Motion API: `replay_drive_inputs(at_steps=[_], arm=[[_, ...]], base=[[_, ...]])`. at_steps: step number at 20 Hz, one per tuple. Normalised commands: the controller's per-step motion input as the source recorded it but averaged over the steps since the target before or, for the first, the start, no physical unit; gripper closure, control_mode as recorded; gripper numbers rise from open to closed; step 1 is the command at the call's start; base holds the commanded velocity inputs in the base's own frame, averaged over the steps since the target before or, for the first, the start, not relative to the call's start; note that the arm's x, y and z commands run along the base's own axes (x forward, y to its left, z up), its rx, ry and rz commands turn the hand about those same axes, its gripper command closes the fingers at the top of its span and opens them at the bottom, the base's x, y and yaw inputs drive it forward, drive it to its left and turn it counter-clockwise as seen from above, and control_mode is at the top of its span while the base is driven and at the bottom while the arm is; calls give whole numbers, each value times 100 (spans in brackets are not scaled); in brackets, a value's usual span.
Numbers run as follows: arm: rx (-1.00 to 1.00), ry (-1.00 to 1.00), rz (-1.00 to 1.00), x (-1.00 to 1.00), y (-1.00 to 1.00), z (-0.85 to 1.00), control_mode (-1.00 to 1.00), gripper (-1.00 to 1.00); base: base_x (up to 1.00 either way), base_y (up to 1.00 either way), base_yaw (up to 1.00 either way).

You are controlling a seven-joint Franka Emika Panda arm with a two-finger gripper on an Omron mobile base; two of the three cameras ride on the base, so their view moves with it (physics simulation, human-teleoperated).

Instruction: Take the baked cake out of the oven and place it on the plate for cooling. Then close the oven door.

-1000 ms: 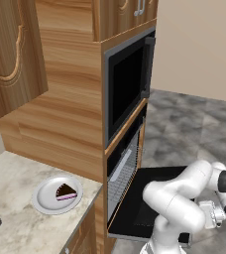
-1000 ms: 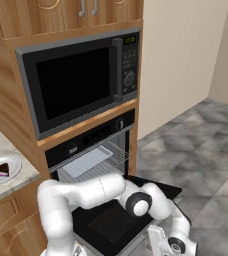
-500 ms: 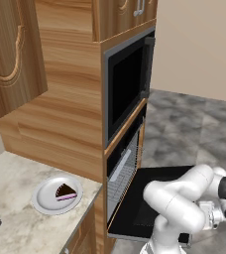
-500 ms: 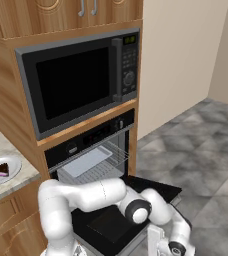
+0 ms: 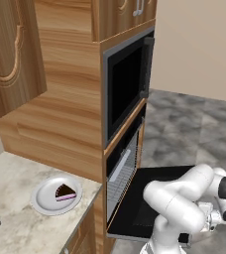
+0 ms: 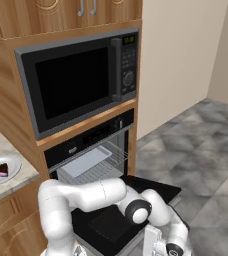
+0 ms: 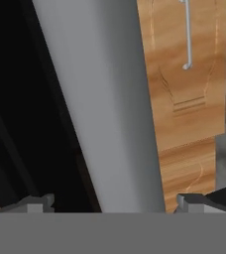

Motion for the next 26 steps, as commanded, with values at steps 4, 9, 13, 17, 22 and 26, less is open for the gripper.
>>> replay_drive_inputs(at_steps=[4, 9, 13, 17, 22, 26], arm=[[14, 0, 0, 0, 60, 17, -100, -100], [23, 0, 5, -3, 73, 34, -100, -100], [19, 0, 4, -14, 98, 35, -100, 100], [20, 0, 3, -13, 97, 35, -100, 100], [23, 0, 3, -14, 96, 38, -100, 100], [28, 0, 5, -7, 100, 40, -100, 100]], base=[[0, 0, 0], [0, 0, 0], [0, 0, 0], [0, 0, 0], [0, 0, 0], [0, 0, 0]])
